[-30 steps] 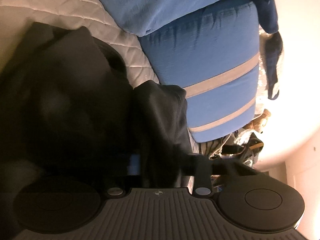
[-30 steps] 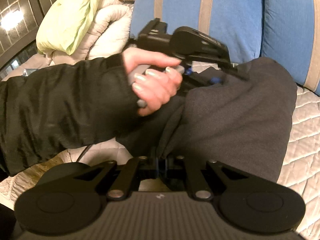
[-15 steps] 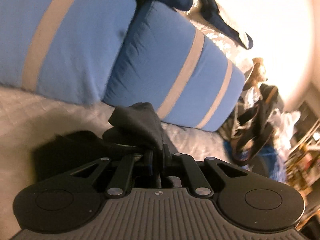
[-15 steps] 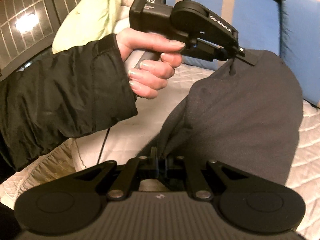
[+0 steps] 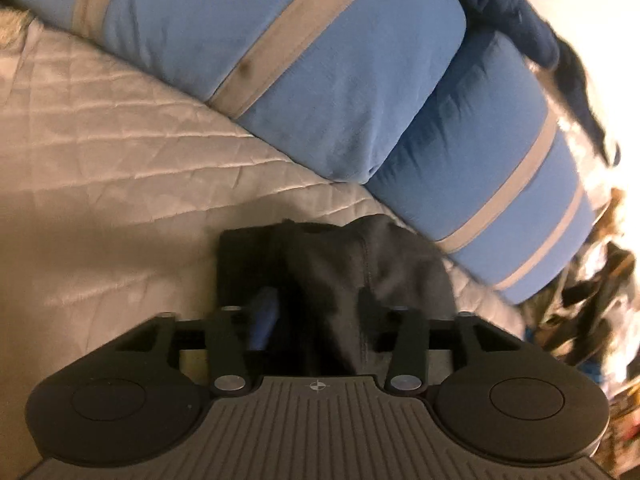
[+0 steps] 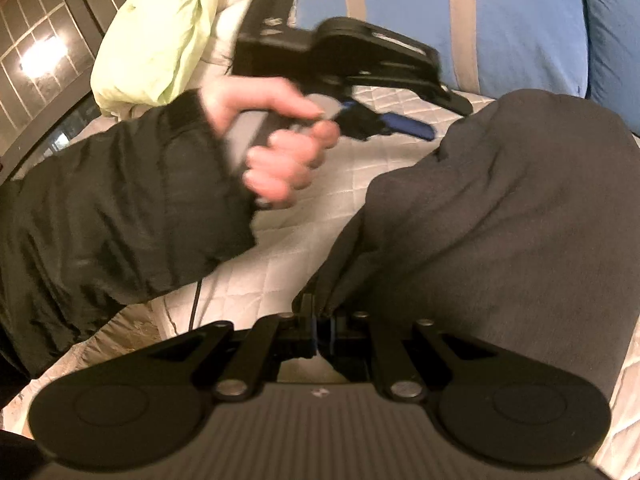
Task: Fold clothes
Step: 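Grasp the hoodie with the left gripper while the right gripper holds the fold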
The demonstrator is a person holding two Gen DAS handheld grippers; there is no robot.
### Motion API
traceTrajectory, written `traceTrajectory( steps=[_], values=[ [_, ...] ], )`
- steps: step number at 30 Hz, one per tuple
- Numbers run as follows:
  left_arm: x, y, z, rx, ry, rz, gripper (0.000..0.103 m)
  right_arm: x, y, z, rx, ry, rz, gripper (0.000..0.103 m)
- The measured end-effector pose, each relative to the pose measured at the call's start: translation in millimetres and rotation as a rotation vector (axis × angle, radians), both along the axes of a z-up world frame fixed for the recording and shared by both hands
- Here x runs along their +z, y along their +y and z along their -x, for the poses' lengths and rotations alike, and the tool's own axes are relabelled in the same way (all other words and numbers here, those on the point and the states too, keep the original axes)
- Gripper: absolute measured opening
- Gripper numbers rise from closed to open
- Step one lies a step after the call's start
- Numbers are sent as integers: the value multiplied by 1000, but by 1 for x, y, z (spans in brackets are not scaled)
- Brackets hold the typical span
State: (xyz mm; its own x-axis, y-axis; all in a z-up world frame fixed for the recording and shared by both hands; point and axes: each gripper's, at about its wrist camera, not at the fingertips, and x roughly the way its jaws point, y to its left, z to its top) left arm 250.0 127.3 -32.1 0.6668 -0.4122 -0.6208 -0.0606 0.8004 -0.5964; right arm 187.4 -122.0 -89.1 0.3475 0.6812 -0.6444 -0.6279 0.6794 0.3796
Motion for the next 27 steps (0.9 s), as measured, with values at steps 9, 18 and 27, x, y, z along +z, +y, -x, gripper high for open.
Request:
traceTrajectory(
  steps=[9,18,27],
  values=[
    [-8,4,49,-87,102,114,58,7,9,3,5,-54,18,6],
    [-21,0,57,-210,164,146,11,8,38,5,13,-107,90,7],
    [-26,4,65,-187,147,1,9,23,11,14,5,-129,83,77]
  ],
)
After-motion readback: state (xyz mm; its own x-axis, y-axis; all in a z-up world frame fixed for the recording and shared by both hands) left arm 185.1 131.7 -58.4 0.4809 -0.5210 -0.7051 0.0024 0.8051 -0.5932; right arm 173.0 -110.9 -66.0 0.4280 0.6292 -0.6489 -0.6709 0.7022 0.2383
